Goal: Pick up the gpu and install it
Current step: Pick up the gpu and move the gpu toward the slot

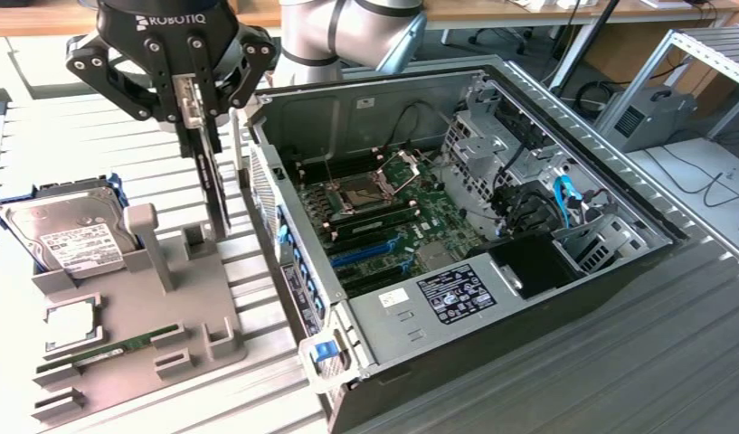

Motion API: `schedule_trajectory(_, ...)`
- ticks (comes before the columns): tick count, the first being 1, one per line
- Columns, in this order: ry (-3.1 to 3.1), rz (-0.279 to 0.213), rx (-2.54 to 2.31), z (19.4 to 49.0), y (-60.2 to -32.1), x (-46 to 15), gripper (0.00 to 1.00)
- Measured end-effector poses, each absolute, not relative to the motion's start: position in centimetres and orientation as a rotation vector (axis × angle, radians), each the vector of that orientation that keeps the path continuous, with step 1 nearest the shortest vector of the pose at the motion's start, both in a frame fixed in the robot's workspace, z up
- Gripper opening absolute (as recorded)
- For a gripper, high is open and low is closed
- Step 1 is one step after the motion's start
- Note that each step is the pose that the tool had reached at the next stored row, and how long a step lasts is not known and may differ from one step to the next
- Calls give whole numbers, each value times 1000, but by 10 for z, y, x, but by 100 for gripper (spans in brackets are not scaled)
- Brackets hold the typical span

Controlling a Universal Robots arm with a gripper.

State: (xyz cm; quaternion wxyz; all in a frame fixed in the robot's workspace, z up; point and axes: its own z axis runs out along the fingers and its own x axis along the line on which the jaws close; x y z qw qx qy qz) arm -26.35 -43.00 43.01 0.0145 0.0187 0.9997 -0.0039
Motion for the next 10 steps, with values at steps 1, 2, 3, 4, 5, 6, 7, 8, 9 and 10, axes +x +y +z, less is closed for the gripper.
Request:
schedule_trajectory(1, 3112, -12, 58, 430, -430, -263, 27)
schedule_trajectory(2, 3112, -12, 58, 431, -430, -262, 27)
schedule_trajectory(3, 3112, -12, 58, 432, -430, -262, 27)
schedule_trajectory(4, 3112, -12, 58, 433, -430, -261, 27)
schedule_trajectory(5, 3112, -12, 58, 434, -430, -261, 27)
schedule_trajectory(6, 3112, -12, 58, 435, -430, -261, 27)
schedule_trajectory(7, 3112, -12, 58, 436, -430, -261, 27)
schedule_trajectory(8, 3112, -12, 58, 437, -430, -261, 27)
schedule_trajectory(9, 3112, -12, 58, 438, -430, -261, 27)
schedule_trajectory(10, 3112, -12, 58, 438, -430, -260, 27)
